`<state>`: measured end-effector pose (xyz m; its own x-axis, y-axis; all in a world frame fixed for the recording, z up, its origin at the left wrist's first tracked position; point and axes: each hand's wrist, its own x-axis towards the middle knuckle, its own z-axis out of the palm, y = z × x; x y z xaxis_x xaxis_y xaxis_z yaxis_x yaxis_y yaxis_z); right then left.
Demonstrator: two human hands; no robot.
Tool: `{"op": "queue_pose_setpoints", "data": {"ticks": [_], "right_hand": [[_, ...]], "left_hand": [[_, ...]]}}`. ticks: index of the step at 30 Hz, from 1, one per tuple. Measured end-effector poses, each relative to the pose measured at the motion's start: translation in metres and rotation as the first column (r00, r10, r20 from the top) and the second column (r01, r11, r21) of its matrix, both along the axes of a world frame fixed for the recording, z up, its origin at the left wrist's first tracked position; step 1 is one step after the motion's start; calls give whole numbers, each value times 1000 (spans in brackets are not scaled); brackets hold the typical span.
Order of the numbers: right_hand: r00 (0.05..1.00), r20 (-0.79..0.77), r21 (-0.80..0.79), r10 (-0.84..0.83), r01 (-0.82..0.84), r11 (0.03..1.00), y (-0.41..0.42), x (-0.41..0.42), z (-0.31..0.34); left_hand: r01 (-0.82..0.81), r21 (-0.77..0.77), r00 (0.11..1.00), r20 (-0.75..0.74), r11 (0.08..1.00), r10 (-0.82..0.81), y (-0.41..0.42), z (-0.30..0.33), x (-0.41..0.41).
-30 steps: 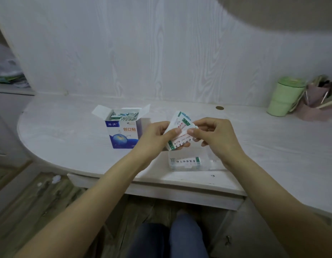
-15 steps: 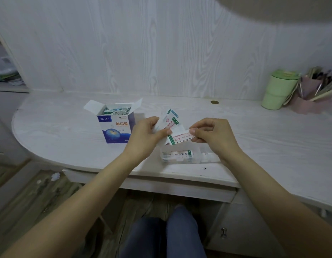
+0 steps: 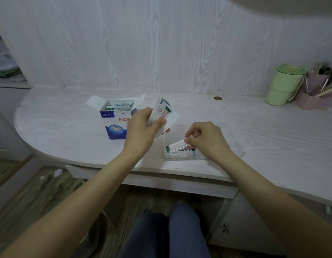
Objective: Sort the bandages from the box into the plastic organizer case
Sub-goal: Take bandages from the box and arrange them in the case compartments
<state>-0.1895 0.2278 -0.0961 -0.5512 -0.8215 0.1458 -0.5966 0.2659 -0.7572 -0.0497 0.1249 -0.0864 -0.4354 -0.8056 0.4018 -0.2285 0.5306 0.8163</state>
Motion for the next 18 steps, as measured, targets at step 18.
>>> {"op": "queue_pose_setpoints", "data": {"ticks": [18], "right_hand": [[909,-351,288,222,-121,950,-5,6,11]], "left_hand": [[73,44,997,-24,996,-72,-2,-1,-5]]}}
